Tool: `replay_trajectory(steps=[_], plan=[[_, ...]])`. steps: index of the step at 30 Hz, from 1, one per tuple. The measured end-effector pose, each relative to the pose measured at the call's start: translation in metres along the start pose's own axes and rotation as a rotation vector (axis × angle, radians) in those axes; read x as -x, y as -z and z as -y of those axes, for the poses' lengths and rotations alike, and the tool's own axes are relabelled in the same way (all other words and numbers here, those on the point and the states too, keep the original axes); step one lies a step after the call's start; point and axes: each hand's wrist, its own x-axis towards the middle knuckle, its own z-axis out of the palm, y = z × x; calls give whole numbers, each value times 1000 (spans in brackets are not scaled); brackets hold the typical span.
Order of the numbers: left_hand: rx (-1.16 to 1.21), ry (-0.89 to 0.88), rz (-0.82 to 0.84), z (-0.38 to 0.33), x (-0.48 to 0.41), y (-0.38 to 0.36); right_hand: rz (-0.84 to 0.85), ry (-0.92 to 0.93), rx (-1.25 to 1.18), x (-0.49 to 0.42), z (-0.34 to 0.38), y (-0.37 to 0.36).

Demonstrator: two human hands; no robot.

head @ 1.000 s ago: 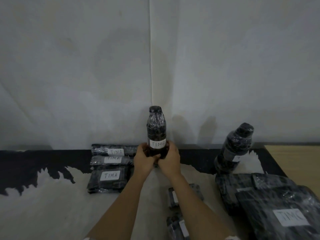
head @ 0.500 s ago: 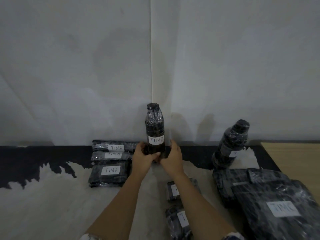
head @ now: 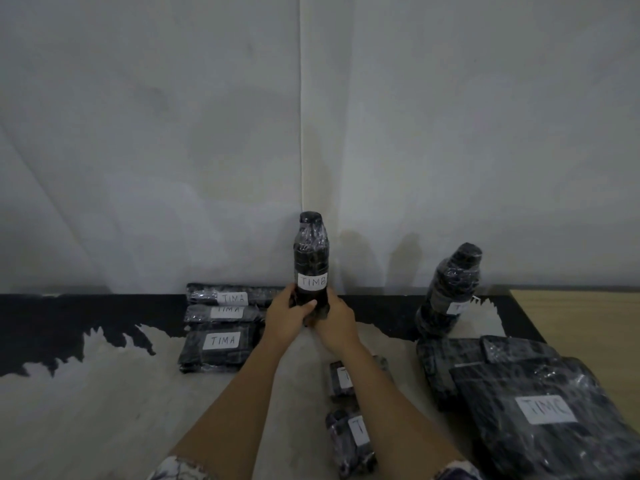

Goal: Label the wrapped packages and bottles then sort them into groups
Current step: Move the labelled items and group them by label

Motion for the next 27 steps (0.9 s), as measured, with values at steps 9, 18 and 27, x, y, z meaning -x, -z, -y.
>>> replay_trajectory(steps=[9, 18, 27], plan=[[-11, 63, -52, 2, -2, 0, -72, -14, -86, -2, 4, -4], [8, 78, -73, -1, -2, 1, -94, -68, -38, -6, 2, -2], [-33, 140, -120, 1, 19, 2, -123, -110, 86, 6, -4, 9]])
